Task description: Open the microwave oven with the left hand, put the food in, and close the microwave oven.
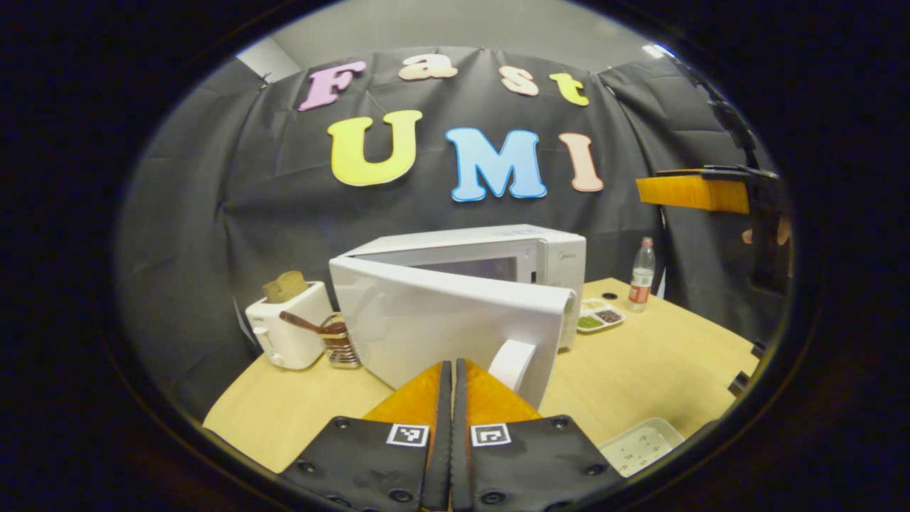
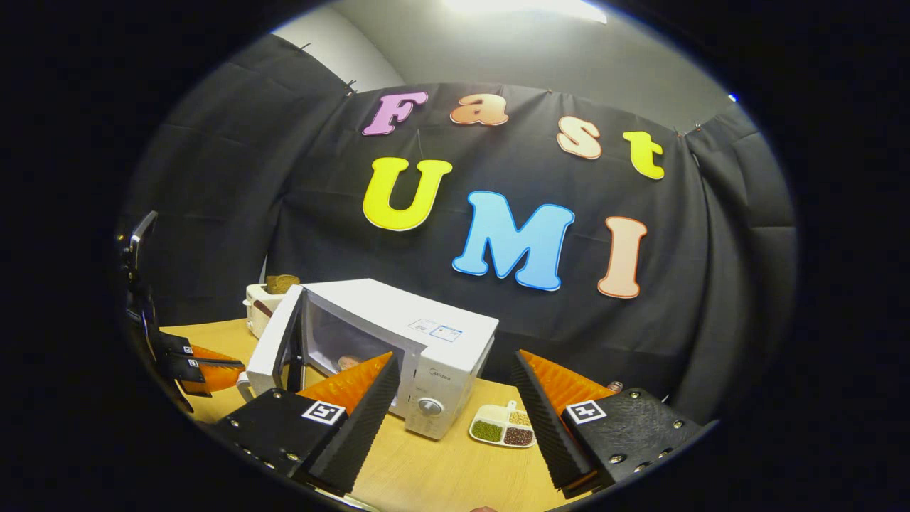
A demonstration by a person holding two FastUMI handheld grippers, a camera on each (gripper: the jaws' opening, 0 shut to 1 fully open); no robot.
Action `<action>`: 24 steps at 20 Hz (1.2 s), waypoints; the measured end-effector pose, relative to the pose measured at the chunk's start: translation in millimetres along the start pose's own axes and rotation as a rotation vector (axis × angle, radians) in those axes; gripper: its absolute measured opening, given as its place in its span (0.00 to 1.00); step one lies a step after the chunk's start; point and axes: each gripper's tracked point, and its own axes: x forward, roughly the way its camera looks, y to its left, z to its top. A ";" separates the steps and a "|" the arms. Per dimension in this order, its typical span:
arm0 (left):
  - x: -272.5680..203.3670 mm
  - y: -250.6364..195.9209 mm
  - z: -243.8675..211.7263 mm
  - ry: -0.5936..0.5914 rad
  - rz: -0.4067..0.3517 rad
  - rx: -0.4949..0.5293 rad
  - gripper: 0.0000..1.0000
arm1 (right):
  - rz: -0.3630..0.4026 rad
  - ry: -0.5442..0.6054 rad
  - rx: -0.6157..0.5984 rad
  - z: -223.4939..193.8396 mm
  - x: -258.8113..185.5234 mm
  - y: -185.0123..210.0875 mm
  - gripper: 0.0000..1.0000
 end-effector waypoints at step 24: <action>129.7 -50.2 42.8 -0.045 -0.130 -0.077 0.08 | -0.237 0.067 -0.038 -18.5 -59.2 -92.2 0.97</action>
